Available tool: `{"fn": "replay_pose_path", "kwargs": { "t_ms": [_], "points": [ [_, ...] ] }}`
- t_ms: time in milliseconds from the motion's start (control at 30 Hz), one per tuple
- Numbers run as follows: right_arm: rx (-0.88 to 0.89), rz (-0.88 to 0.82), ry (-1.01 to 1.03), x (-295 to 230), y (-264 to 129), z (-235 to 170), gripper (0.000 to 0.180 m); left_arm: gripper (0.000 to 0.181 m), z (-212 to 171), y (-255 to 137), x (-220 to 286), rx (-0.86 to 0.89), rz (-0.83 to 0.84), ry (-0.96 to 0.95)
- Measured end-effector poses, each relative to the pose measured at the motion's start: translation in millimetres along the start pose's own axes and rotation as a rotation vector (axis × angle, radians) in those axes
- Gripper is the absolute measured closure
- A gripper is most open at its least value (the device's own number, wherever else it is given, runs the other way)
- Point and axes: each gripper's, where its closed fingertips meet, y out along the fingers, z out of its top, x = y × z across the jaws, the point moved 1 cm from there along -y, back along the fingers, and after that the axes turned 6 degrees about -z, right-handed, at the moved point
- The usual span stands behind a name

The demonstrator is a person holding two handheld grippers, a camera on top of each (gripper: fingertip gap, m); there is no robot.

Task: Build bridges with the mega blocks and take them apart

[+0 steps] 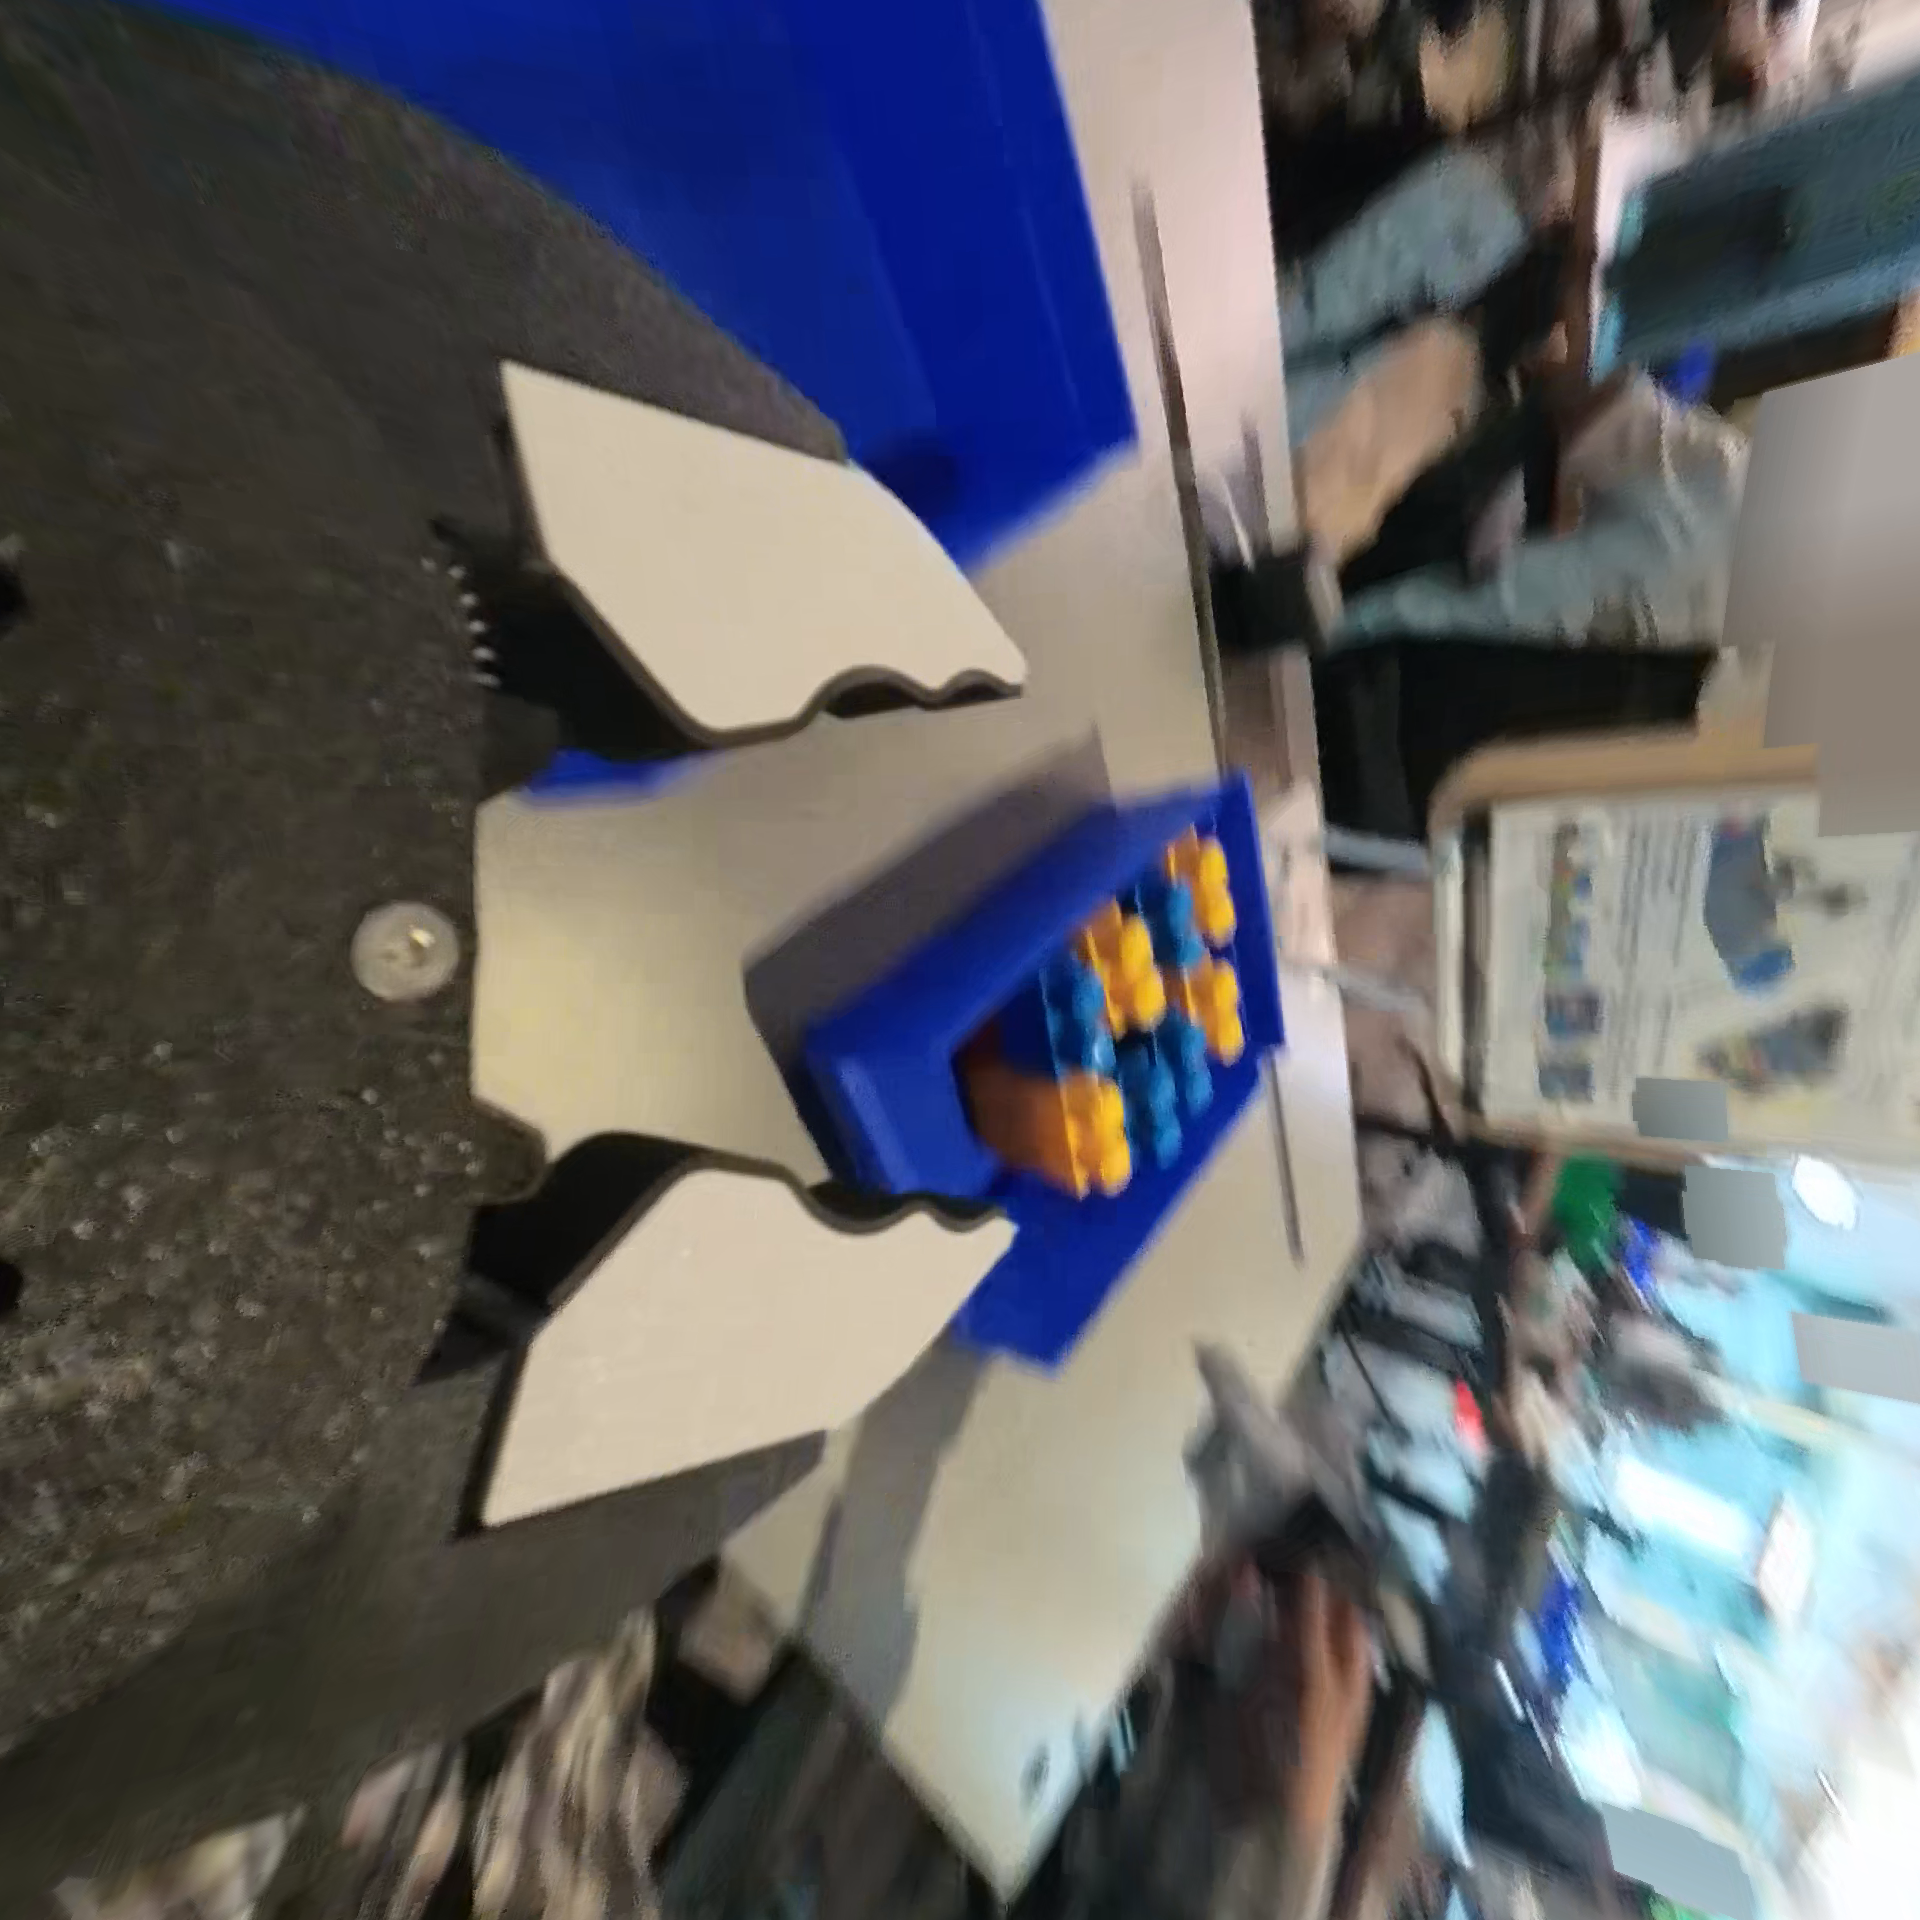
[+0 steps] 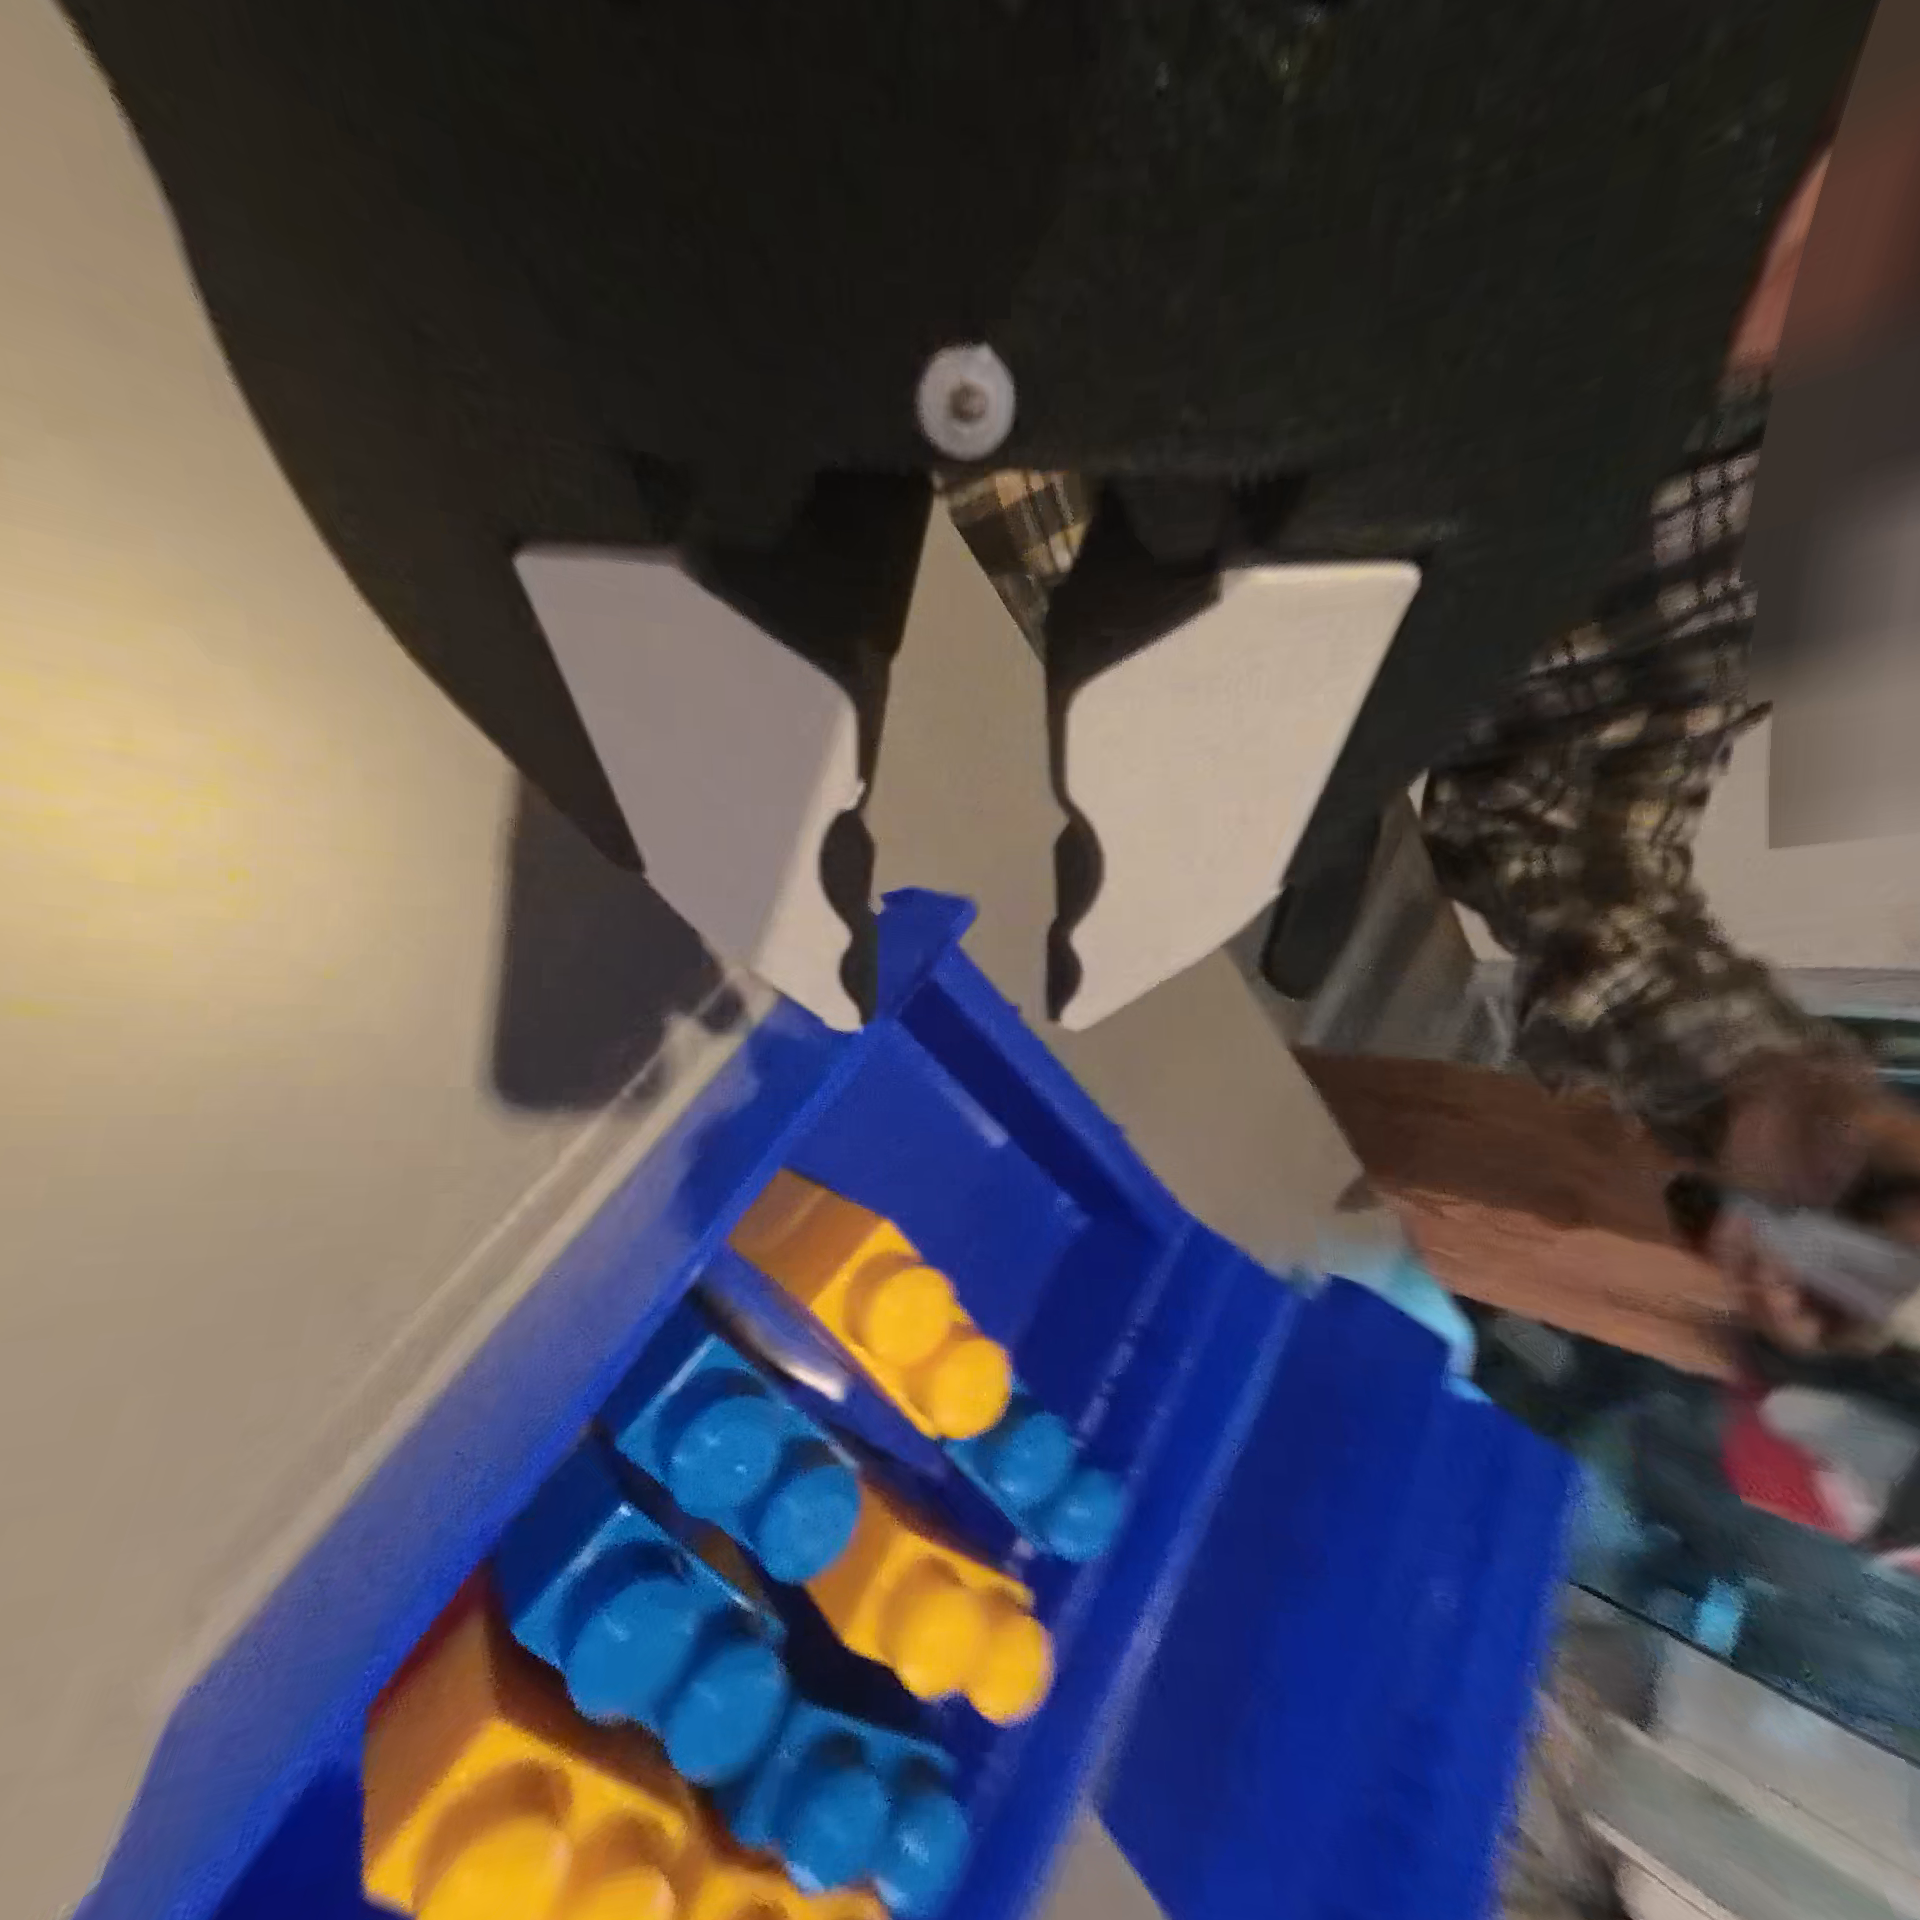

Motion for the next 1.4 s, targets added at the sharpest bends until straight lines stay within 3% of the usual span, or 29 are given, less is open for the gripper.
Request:
{"fn": "replay_pose_path", "kwargs": {
  "t_ms": [133,267,500,700,833,967,1067,1100,1133,1400],
  "points": [
    [0.302,0.104,-0.155,-2.9,-51.0,-22.0,0.133,0.088,11.9,-23.1,-101.1,-0.218,0.305,-0.013],
    [0.580,-0.038,-0.307,26.8,-91.1,-46.9,0.126,0.088,-20.3,-32.0,-178.0,-0.431,0.434,-0.205],
    [0.701,-0.138,-0.287,74.6,-105.5,-90.4,0.110,0.093,-86.7,-44.0,-246.6,-0.669,0.628,-0.403],
    [0.705,-0.204,-0.290,90.6,-102.8,-106.6,0.106,0.084,-135.5,-55.2,-268.4,-0.899,0.701,-0.433],
    [0.700,-0.228,-0.297,93.5,-101.9,-108.3,0.106,0.105,-142.1,-51.0,-276.0,-0.870,0.674,-0.436],
    [0.720,-0.250,-0.303,92.7,-105.1,-103.4,0.107,0.115,-164.8,-52.6,-272.3,-0.978,0.631,-0.463],
    [0.739,-0.261,-0.312,89.9,-106.7,-99.4,0.112,0.148,-178.4,-43.6,-262.7,-1.007,0.528,-0.488],
    [0.742,-0.261,-0.313,88.5,-106.4,-98.5,0.114,0.168,-180.9,-38.0,-258.1,-0.989,0.488,-0.531],
    [0.743,-0.260,-0.315,86.8,-105.7,-97.8,0.117,0.173,-181.4,-35.0,-256.2,-0.965,0.474,-0.582],
    [0.735,-0.234,-0.278,77.9,-105.2,-94.1,0.126,0.176,-178.3,-36.8,-244.0,-0.935,0.459,-0.660]
  ]
}}
